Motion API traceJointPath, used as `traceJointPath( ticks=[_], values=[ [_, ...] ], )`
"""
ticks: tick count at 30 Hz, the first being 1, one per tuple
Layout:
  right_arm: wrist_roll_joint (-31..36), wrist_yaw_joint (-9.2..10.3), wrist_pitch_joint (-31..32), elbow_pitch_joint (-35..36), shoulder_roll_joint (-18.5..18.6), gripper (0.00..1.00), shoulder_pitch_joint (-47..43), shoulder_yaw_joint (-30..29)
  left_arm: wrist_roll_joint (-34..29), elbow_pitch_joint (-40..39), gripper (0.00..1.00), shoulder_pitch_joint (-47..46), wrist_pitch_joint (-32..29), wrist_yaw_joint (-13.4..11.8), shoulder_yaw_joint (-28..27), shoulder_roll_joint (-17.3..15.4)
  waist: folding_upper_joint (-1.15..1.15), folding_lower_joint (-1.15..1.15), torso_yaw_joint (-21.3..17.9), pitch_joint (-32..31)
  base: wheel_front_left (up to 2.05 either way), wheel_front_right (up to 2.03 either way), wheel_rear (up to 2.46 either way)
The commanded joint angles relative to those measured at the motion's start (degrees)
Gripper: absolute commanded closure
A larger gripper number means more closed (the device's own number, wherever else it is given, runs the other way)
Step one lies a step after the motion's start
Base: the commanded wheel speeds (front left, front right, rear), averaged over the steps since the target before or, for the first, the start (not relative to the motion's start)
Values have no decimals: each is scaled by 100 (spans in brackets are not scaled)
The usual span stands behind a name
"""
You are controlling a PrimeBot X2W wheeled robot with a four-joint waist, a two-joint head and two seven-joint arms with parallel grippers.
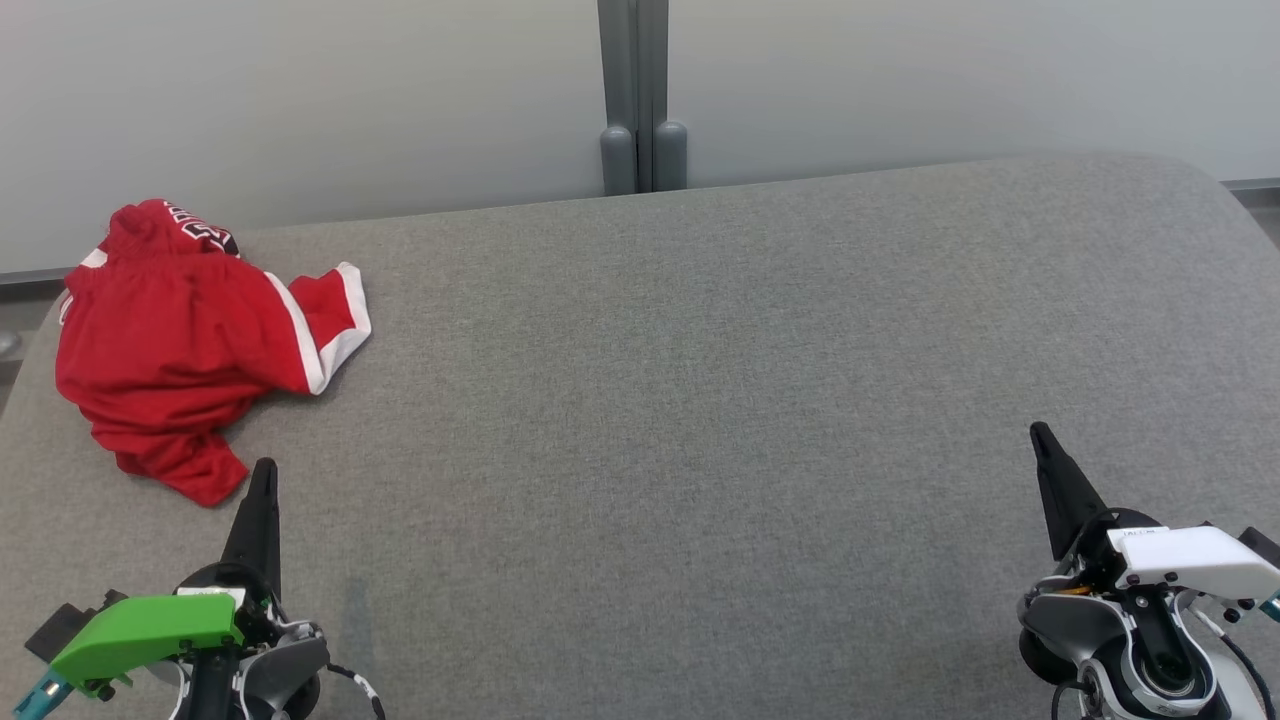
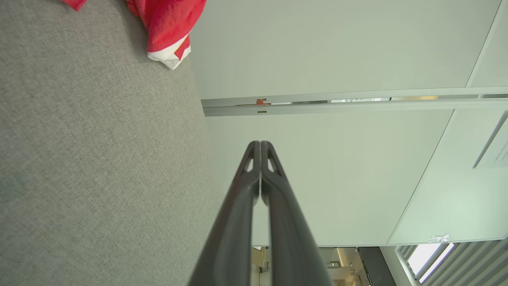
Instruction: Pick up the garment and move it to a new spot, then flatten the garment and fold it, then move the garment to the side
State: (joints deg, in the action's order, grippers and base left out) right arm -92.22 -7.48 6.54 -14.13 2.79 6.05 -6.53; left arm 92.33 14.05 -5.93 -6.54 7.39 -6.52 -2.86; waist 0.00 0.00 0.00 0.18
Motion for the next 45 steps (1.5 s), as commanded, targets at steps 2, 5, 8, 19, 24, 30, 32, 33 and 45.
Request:
traceJointPath(
  ticks=[2,5,8,19,24,30,32,33,45],
  values=[
    [-40,-3,11,28,20,100,36,-4,17,-8,100,-70,-13,29,-10,-3,0,0,0,0,0,0,0],
    [-40,-3,11,28,20,100,36,-4,17,-8,100,-70,-13,29,-10,-3,0,0,0,0,0,0,0],
    [-40,-3,11,28,20,100,36,-4,17,-8,100,-70,-13,29,-10,-3,0,0,0,0,0,0,0],
    [-40,-3,11,28,20,100,36,-4,17,-8,100,-70,-13,29,-10,-3,0,0,0,0,0,0,0],
    [-40,-3,11,28,20,100,36,-4,17,-8,100,-70,-13,29,-10,-3,0,0,0,0,0,0,0],
    [-40,-3,11,28,20,100,36,-4,17,-8,100,-70,-13,29,-10,-3,0,0,0,0,0,0,0],
    [-40,-3,11,28,20,100,36,-4,17,-8,100,-70,-13,29,-10,-3,0,0,0,0,0,0,0],
    [-40,-3,11,28,20,100,36,-4,17,-8,100,-70,-13,29,-10,-3,0,0,0,0,0,0,0],
    [-40,-3,11,28,20,100,36,-4,17,-8,100,-70,-12,29,-10,-3,0,0,0,0,0,0,0]
  ],
)
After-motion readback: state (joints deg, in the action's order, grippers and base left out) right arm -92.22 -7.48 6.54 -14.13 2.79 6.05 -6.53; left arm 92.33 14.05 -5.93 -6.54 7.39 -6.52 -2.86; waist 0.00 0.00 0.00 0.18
